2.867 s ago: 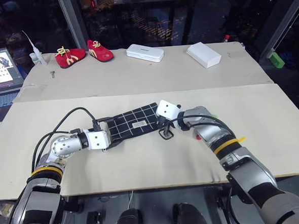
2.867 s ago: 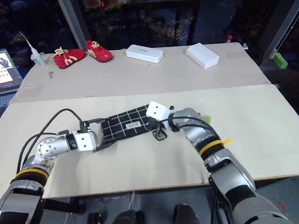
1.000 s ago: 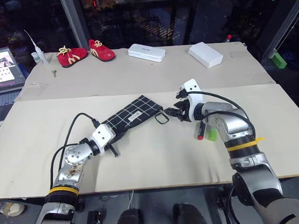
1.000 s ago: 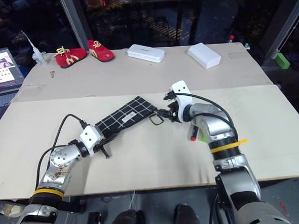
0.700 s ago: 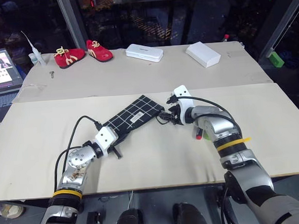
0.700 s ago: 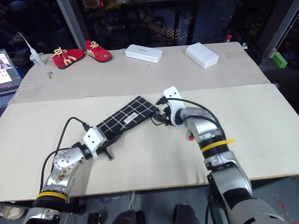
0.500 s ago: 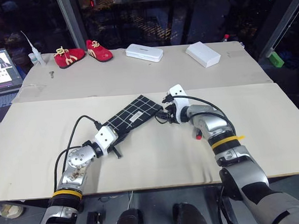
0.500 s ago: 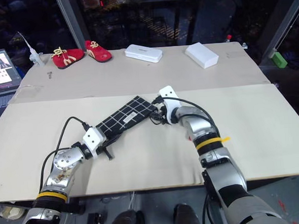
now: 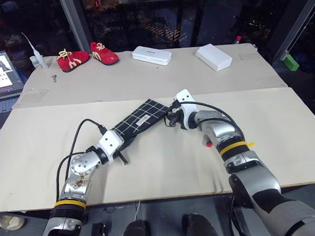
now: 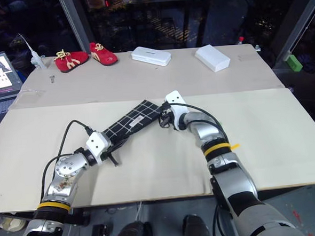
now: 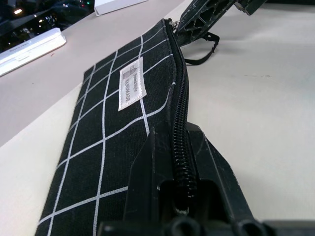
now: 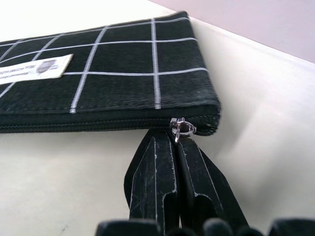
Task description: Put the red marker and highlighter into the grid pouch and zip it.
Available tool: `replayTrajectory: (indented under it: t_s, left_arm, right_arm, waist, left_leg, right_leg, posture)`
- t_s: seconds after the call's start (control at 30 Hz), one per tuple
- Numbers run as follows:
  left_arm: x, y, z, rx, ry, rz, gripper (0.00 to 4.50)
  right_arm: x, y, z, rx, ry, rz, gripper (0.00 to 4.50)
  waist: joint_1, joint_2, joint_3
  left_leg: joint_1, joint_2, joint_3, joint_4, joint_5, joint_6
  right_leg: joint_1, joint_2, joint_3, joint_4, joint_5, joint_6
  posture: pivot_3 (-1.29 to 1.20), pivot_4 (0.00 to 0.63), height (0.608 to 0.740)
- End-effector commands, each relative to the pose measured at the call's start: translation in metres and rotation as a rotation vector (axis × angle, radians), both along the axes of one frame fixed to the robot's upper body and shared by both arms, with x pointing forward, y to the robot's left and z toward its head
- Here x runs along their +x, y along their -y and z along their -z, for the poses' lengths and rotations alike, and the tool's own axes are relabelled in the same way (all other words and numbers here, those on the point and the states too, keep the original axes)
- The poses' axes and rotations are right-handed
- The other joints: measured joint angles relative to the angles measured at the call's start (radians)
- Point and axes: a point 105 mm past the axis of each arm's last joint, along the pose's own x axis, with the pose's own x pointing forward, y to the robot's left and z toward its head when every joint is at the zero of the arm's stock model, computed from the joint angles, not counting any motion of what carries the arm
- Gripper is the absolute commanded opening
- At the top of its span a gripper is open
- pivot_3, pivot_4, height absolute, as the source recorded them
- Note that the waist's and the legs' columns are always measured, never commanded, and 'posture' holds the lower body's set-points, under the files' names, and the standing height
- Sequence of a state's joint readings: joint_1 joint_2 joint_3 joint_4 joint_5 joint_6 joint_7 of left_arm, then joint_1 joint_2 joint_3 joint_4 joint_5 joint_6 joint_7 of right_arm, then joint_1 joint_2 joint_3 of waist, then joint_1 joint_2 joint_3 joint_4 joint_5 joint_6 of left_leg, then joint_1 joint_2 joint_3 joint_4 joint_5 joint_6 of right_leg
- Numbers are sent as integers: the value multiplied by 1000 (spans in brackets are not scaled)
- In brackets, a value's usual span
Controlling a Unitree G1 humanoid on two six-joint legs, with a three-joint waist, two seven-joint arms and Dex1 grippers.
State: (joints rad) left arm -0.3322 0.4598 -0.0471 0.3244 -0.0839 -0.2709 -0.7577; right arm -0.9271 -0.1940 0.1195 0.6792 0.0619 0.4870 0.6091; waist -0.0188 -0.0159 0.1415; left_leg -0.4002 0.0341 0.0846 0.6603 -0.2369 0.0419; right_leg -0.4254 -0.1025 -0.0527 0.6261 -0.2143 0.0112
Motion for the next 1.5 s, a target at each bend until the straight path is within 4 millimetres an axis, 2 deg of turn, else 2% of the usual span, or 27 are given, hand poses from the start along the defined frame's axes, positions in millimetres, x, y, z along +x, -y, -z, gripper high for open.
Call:
replayTrajectory:
  t_s: [0.03, 0.2, 0.4, 0.5, 0.6, 0.67, 0.83, 0.93, 1.0, 1.07, 1.1, 1.17, 1.27, 1.3, 1.5]
  left_arm:
    - [1, 1, -14, -20, 40, 0, 0]
    - [2, 3, -14, -26, 37, 1, 0]
    - [4, 7, -16, -37, 39, 8, 0]
    - [4, 8, -17, -40, 39, 11, 0]
    - [6, 11, -18, -44, 38, 22, 0]
    - [7, 13, -19, -47, 38, 27, 0]
    - [8, 17, -19, -50, 34, 42, 0]
    - [8, 19, -19, -51, 34, 49, 0]
    - [8, 19, -19, -52, 35, 49, 0]
    - [7, 20, -18, -53, 34, 50, 0]
    - [7, 20, -18, -54, 34, 50, 0]
    - [6, 20, -17, -55, 34, 50, 0]
    - [4, 19, -17, -58, 34, 50, 0]
    - [4, 19, -17, -59, 34, 50, 0]
    - [0, 18, -15, -63, 29, 52, 0]
  right_arm:
    - [0, -9, -17, 13, 61, -59, 45]
    - [-19, -30, -15, -61, 88, -209, 45]
    - [-33, -50, -4, -127, 100, -298, 45]
    - [-41, -62, -6, -116, 91, -351, 45]
    - [-64, -81, -15, -92, 80, -509, 45]
    - [-70, -90, -21, -70, 77, -541, 45]
    - [-88, -105, -24, -31, 35, -625, 45]
    - [-86, -105, -20, -51, 34, -606, 45]
    - [-78, -99, -18, -60, 33, -562, 45]
    - [-65, -85, -15, -67, 26, -492, 676]
    - [-63, -78, -13, -72, 19, -481, 845]
    - [-62, -66, -12, -86, 11, -473, 1598]
    - [-69, -35, -15, -39, -78, -439, 2556]
    - [-79, -23, -17, -9, -118, -458, 2910]
    - [-128, 33, -39, 54, -158, -478, 2910]
  waist:
    - [0, 0, 0]
    - [-1, 0, 0]
    - [0, 0, 0]
    - [0, 0, 0]
    - [1, 0, 0]
    - [2, 0, 0]
    - [2, 0, 0]
    - [2, 0, 0]
    - [2, 0, 0]
    - [2, 0, 0]
    - [2, 0, 0]
    - [3, 0, 0]
    - [9, 0, 0]
    - [11, 0, 0]
    - [13, 0, 0]
  left_leg:
    - [0, 0, 0, 0, 0, 0]
    - [0, 0, 0, 0, 0, 0]
    - [0, 0, 0, 0, 0, 0]
    - [0, 0, 0, 0, 0, 0]
    - [0, 0, 0, 0, 0, 0]
    - [0, 0, -1, 0, 0, 0]
    - [0, 0, -1, 0, 0, 0]
    - [0, 0, -1, 0, 0, 0]
    - [0, 0, -1, 0, 0, 0]
    - [0, 0, -1, 0, 0, 0]
    - [0, 0, -1, 0, 0, 0]
    - [0, 0, -1, 0, 0, 0]
    - [-1, -1, -1, 0, 0, 0]
    - [-2, -1, -2, 0, 0, 0]
    - [-3, -1, -2, 0, -1, 1]
  right_leg:
    - [0, 0, 0, 0, 0, 0]
    - [0, 0, 0, 0, 0, 0]
    - [0, 0, 0, 0, 0, 0]
    - [0, 0, 0, 0, 0, 0]
    - [0, 0, 0, 0, 0, 0]
    - [0, 0, -1, 0, 0, 0]
    - [0, 0, -1, 0, 0, 0]
    - [0, 0, -1, 0, 0, 0]
    - [0, 0, -1, 0, 0, 0]
    - [0, 0, -1, 0, 0, 0]
    - [0, 0, -1, 0, 0, 0]
    - [0, 0, -1, 0, 0, 0]
    - [0, 0, -2, 0, 0, 0]
    - [0, -1, -2, -1, 0, 0]
    - [0, -2, -4, -2, 0, 0]
  posture:
    - [0, 150, 740]
    - [0, 150, 740]
    - [0, 150, 740]
    - [0, 150, 740]
    - [0, 150, 740]
    - [0, 150, 740]
    - [0, 150, 740]
    - [0, 150, 740]
    - [0, 150, 740]
    - [0, 150, 740]
    - [0, 150, 740]
    - [0, 150, 740]
    - [0, 150, 740]
    - [0, 150, 740]
    - [0, 150, 740]
